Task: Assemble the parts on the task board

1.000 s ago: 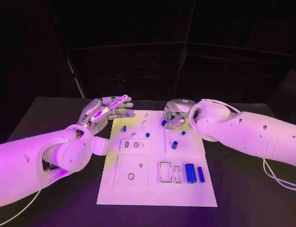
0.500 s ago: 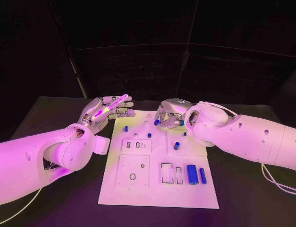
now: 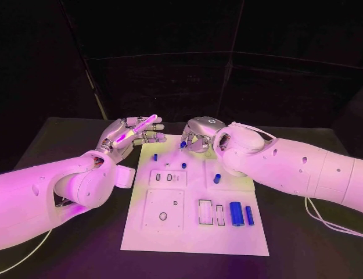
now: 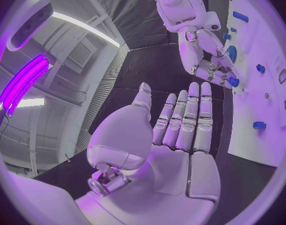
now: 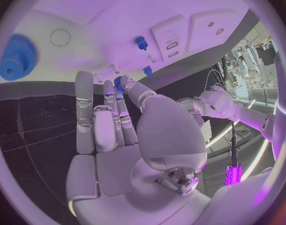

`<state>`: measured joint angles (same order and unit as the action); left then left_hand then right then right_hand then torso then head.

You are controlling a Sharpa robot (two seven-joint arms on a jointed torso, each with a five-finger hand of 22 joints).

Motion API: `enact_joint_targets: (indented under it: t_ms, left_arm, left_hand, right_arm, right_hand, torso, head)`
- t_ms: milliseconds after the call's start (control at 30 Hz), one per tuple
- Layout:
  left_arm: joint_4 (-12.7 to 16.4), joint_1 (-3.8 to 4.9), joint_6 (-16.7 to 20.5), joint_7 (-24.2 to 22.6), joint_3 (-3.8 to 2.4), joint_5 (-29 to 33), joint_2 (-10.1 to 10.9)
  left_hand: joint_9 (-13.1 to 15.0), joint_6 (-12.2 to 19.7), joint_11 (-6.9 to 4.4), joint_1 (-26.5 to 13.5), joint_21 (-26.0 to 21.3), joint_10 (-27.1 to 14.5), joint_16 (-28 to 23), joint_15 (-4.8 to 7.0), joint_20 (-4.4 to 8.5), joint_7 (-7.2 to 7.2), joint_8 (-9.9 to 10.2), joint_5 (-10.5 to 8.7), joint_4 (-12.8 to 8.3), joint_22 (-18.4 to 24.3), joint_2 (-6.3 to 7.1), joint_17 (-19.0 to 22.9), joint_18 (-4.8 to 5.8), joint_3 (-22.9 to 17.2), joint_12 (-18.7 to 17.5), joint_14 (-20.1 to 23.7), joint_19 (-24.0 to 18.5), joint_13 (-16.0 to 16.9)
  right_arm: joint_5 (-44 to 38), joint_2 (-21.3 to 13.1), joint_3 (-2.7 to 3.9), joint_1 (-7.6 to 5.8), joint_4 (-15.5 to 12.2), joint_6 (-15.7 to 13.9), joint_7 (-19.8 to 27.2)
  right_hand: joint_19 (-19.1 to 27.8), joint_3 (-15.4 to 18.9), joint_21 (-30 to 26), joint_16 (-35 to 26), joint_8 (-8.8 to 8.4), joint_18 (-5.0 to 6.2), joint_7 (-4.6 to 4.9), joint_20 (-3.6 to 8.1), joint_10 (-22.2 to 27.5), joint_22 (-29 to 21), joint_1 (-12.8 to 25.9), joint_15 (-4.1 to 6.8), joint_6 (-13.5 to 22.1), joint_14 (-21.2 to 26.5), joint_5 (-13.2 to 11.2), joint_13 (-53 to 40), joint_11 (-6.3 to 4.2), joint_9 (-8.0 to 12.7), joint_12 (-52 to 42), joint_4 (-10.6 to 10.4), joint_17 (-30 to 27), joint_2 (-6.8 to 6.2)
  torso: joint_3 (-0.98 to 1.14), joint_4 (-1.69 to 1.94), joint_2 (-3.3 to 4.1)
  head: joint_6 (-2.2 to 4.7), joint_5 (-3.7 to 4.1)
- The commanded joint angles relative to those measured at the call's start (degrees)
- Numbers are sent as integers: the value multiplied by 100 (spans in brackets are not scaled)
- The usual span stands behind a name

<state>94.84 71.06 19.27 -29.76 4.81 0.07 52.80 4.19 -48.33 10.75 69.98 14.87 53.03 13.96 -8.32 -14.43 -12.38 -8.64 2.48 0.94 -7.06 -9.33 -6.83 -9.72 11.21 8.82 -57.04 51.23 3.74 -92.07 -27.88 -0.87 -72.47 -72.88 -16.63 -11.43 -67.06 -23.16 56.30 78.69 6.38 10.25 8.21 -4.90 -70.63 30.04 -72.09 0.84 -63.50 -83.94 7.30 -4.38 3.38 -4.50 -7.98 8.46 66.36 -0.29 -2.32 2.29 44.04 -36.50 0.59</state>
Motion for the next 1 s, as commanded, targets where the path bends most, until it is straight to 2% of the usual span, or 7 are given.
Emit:
enact_joint_targets:
  t_ms: [33,233,500,767,1000]
  left_arm:
    - [-6,11,-79,-30,-5,-13,-6]
    - [-15,11,-83,-28,-5,-13,-16]
    - [-26,11,-88,-25,-5,-13,-46]
    - [-37,11,-95,-22,-5,-13,-63]
    - [-43,12,-105,-10,-5,-13,-76]
  left_hand:
    - [-9,-34,37,17,-35,17,-26,-9,1,-165,31,17,-27,9,-47,7,-55,3,-19,-10,31,-8]
    - [-9,-34,37,17,-35,17,-26,-9,1,-165,31,17,-27,9,-47,7,-55,3,-19,-10,31,-8]
    - [-11,-35,39,20,-39,16,-32,-11,0,-166,36,17,-32,12,-48,8,-54,1,-25,-11,34,-8]
    - [-11,-35,39,20,-39,16,-32,-11,0,-166,36,17,-32,12,-48,8,-54,1,-25,-11,34,-8]
    - [-11,-35,39,20,-39,16,-32,-11,0,-166,36,17,-32,12,-48,8,-54,1,-25,-11,34,-8]
  right_arm:
    - [-237,48,5,-11,115,-289,-247]
    - [-266,185,5,-12,353,-287,-273]
    - [-276,431,6,-13,703,-144,-344]
    - [-277,586,6,-13,906,-78,-356]
    - [-278,695,6,-13,1089,91,-369]
  right_hand:
    - [-15,-10,22,39,15,-6,-77,15,-44,8,22,38,-111,-223,0,-9,1,-83,-26,-27,5,7]
    - [-13,-12,21,42,15,-5,-78,16,-45,5,21,38,-111,-224,1,-9,0,-83,-25,-27,10,5]
    - [-11,-15,27,57,12,-5,-77,18,-45,8,22,39,-109,-229,-4,-8,1,-84,-22,-30,41,-13]
    - [-9,-16,28,61,11,-6,-75,18,-45,8,25,39,-108,-230,-8,-7,1,-84,-21,-33,46,-19]
    - [-8,-19,36,63,5,-7,-72,19,-42,15,36,38,-101,-230,-19,-5,5,-85,-15,-49,46,-32]
  torso:
    - [0,-5,-2]
    - [-2,-15,-4]
    - [1,-4,3]
    - [-3,-6,2]
    - [-2,-8,1]
  head:
    - [-1,-16]
    - [-1,-18]
    - [-5,-6]
    - [-11,-17]
    - [-22,-25]
